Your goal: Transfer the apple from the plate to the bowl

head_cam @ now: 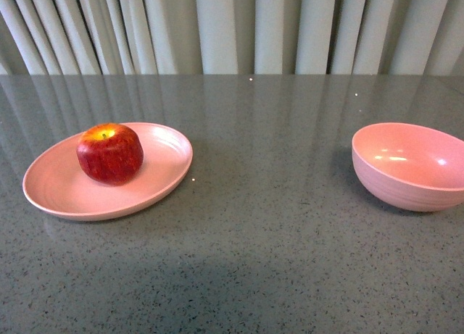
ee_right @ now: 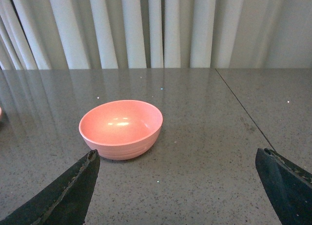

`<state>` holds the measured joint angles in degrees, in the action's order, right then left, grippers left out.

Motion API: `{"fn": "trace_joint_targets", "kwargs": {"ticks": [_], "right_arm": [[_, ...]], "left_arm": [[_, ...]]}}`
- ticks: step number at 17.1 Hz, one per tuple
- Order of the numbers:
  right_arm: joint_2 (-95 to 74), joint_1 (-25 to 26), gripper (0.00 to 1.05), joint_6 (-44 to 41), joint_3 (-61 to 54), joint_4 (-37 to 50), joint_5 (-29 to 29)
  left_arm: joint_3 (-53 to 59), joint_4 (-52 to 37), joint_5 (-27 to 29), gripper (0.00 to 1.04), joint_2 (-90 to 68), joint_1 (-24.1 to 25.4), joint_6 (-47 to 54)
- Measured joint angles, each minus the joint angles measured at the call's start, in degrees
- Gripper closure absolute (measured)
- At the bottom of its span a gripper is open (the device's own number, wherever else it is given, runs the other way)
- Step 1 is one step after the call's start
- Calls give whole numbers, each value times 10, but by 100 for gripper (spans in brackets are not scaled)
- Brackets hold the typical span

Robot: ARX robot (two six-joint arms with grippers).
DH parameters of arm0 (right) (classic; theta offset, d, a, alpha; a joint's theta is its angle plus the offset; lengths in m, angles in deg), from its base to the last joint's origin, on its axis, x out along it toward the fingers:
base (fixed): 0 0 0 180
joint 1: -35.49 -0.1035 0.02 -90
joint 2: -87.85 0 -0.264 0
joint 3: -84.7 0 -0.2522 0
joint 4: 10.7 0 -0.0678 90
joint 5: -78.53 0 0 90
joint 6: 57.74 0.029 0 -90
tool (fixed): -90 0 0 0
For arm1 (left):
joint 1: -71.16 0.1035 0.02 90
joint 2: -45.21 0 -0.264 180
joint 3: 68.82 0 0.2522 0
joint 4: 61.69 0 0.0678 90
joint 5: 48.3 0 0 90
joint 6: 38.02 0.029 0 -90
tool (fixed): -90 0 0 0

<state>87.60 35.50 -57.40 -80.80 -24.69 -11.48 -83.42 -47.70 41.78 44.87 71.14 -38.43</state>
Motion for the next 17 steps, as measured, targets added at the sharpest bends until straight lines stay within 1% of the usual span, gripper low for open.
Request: {"fn": "trace_joint_targets", "kwargs": {"ticks": [9,10,11,12,14,15,17], "right_arm": [[0,0,7,0,0,0,0],[-1,1,7,1,1,-8,3],[-28,5,7,18,9,-38,19],[-64,5,7,25,16,-19,19],[-133,0,7,27,58,61,18],[-198,-5,7,26,98,119,20],[-330,-5,7,24,169,179,35]], "left_arm": [[0,0,0,7,0,0,0],[0,0,0,7,0,0,0],[0,0,0,7,0,0,0],[0,0,0,7,0,0,0],[0,0,0,7,0,0,0],[0,0,0,7,0,0,0],[0,0,0,7,0,0,0]]}}
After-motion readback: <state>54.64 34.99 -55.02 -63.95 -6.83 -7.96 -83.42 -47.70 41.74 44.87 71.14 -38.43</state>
